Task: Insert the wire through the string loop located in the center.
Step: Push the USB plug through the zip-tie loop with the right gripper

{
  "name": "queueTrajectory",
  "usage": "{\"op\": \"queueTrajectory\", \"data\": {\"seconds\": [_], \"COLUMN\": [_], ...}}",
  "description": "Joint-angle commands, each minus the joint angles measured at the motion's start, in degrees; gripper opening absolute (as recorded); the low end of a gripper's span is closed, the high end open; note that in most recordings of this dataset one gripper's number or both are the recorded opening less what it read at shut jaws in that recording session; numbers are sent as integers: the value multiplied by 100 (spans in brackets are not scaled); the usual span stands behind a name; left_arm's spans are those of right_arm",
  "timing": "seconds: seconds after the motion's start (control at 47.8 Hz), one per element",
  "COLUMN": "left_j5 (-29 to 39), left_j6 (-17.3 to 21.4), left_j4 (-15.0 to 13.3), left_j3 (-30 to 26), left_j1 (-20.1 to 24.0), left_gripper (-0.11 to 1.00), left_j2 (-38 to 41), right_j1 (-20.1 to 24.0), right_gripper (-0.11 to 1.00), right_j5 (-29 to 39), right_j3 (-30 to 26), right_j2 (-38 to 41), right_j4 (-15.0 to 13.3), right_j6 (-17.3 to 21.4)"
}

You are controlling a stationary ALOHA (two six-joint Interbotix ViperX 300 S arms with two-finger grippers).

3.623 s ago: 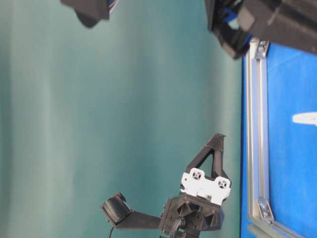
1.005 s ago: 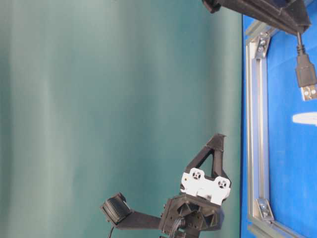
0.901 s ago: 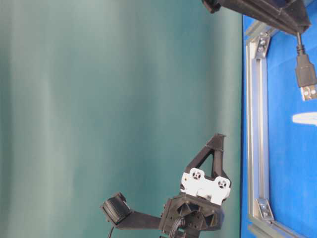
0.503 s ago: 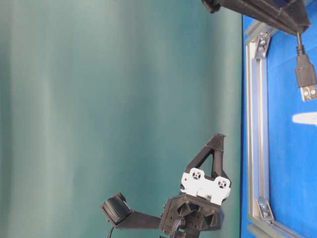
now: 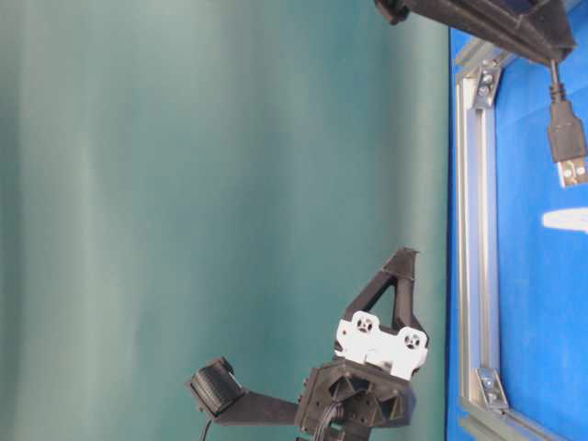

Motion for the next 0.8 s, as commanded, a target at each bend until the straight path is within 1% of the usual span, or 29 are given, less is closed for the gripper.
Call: {"op": "queueTrajectory", "data": {"seconds": [0.0,0.775], "left_j5": [-26,-26], "left_j6": [0,0], "left_j4": [9,9], "left_j3": [-70,-62], "left_j1": [9,9], "left_gripper": [0,0], "left_j2": [-149,-158], "right_j1": [-9,-9], "right_gripper": [-2,-2], "right_j5": [-53,-53], "right_j3": [-53,-88], "right_j2": [-97,-53], "right_j4": [-9,0], "right_j6": [9,9]}}
